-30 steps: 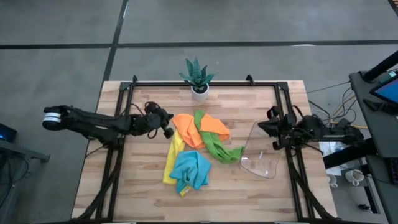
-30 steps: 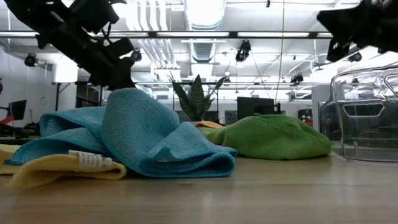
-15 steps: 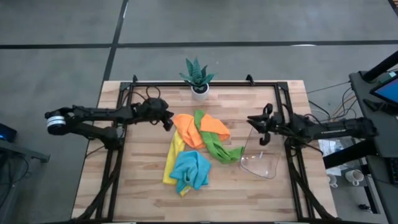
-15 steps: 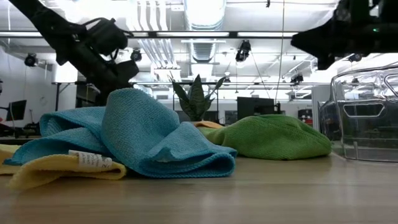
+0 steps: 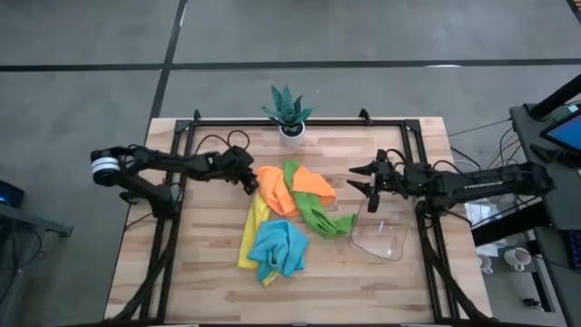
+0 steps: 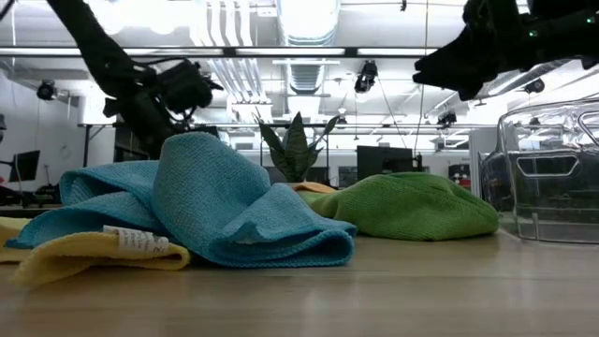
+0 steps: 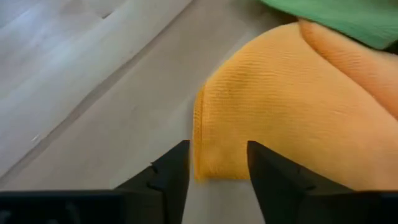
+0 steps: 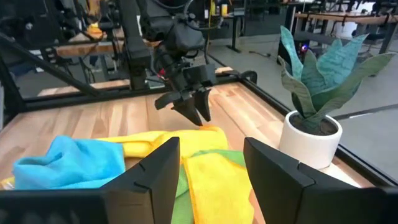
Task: Roll microfiber towels into tight, uniform cylinder then place into a basket
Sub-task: Move the orange microfiber cloth from center to top right
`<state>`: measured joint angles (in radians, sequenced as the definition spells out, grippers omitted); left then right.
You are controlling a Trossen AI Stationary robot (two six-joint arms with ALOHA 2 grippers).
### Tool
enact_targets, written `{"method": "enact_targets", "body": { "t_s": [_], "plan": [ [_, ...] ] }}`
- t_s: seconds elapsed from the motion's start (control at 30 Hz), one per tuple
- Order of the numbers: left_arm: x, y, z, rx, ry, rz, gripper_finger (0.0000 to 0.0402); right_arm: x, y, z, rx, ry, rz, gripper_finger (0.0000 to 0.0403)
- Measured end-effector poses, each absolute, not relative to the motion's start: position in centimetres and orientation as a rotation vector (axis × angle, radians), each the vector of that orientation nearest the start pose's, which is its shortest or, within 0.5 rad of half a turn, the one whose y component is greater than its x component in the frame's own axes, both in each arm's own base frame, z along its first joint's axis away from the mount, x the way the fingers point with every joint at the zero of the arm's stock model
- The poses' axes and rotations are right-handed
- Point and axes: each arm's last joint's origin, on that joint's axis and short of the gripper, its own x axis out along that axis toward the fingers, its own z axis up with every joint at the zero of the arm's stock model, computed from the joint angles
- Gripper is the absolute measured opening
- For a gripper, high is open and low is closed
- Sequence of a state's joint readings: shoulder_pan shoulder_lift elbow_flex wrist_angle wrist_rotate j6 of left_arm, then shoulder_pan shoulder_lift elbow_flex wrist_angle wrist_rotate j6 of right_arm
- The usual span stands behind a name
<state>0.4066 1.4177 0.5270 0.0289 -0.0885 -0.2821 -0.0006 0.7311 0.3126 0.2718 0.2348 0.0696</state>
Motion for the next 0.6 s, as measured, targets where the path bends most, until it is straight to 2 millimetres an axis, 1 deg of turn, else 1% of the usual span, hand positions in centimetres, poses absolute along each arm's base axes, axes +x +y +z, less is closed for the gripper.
{"method": "enact_targets", "body": {
  "t_s": [0.17, 0.27, 0.43, 0.5, 0.53, 0.6],
  "plan": [
    [23.0, 10.4, 13.2, -0.405, 0.833, 0.594, 0.017, 17.3, -0.7, 22.4, 0.035, 0.155, -0.239, 0.0176],
    [23.3, 10.5, 12.8, -0.406, 0.853, 0.595, 0.0171, 17.6, -0.7, 22.5, 0.032, 0.163, -0.239, 0.0175],
    [23.5, 10.6, 12.8, -0.396, 0.861, 0.592, 0.0167, 17.6, -0.7, 22.6, 0.033, 0.159, -0.239, 0.0169],
    [23.3, 10.5, 13.1, -0.381, 0.866, 0.58, 0.0149, 17.5, -0.7, 22.6, 0.037, 0.154, -0.239, 0.0166],
    [23.2, 10.4, 13.3, -0.372, 0.867, 0.575, 0.0133, 17.4, -0.7, 22.7, 0.041, 0.148, -0.239, 0.0165],
    [22.9, 10.3, 14.0, -0.348, 0.866, 0.563, 0.0088, 17.3, -0.7, 22.6, 0.048, 0.152, -0.24, 0.0162]
  ]
}}
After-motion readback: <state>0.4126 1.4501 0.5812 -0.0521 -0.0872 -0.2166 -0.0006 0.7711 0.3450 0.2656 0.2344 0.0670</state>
